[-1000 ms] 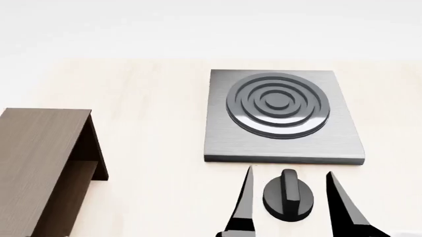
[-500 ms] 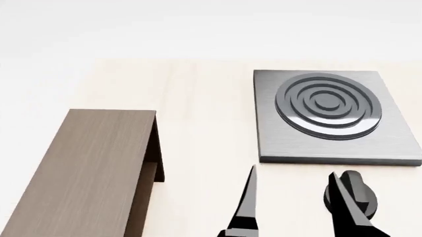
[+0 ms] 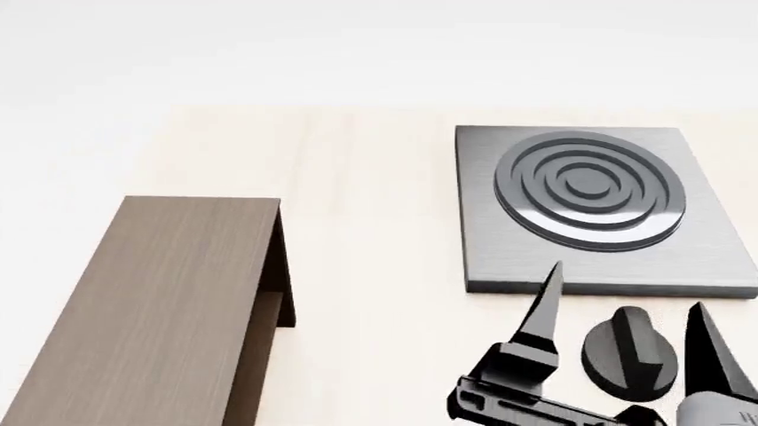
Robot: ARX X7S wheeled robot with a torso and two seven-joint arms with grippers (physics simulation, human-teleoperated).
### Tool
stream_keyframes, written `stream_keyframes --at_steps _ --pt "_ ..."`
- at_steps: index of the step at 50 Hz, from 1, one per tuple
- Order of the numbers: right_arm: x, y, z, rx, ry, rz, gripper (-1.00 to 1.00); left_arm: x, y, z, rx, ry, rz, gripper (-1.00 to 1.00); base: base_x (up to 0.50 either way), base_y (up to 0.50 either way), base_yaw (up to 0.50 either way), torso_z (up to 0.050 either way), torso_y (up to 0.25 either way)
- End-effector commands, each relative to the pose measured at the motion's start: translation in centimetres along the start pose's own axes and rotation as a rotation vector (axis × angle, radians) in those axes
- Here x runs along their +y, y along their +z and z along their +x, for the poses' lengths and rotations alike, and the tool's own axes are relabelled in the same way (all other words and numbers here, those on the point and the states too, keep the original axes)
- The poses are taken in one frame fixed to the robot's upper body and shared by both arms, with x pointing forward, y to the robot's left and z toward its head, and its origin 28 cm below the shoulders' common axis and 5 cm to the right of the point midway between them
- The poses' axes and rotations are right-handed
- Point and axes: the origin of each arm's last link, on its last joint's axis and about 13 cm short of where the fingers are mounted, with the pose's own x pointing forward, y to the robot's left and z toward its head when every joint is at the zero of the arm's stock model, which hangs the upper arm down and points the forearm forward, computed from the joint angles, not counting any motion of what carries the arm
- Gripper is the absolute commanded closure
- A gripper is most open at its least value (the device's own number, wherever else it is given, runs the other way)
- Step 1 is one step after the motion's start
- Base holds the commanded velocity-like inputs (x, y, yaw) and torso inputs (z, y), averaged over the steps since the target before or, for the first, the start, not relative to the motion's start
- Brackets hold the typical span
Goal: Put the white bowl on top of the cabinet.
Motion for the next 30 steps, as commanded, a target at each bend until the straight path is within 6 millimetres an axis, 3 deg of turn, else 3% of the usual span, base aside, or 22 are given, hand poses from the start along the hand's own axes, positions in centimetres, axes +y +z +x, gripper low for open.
stream_keyframes --at_steps 1,30 --pt "-1.2 1.6 1.3 0.005 -0.158 0.012 -1.00 0.0 0.0 0.0 0.001 0.001 0.002 -1.00 0.00 0.00 0.00 0.000 0.000" --pt "-3.7 5.3 1.2 0.040 -0.504 0.090 -1.00 0.1 -0.2 0.1 0.009 0.008 0.002 -1.00 0.00 0.00 0.00 0.000 0.000"
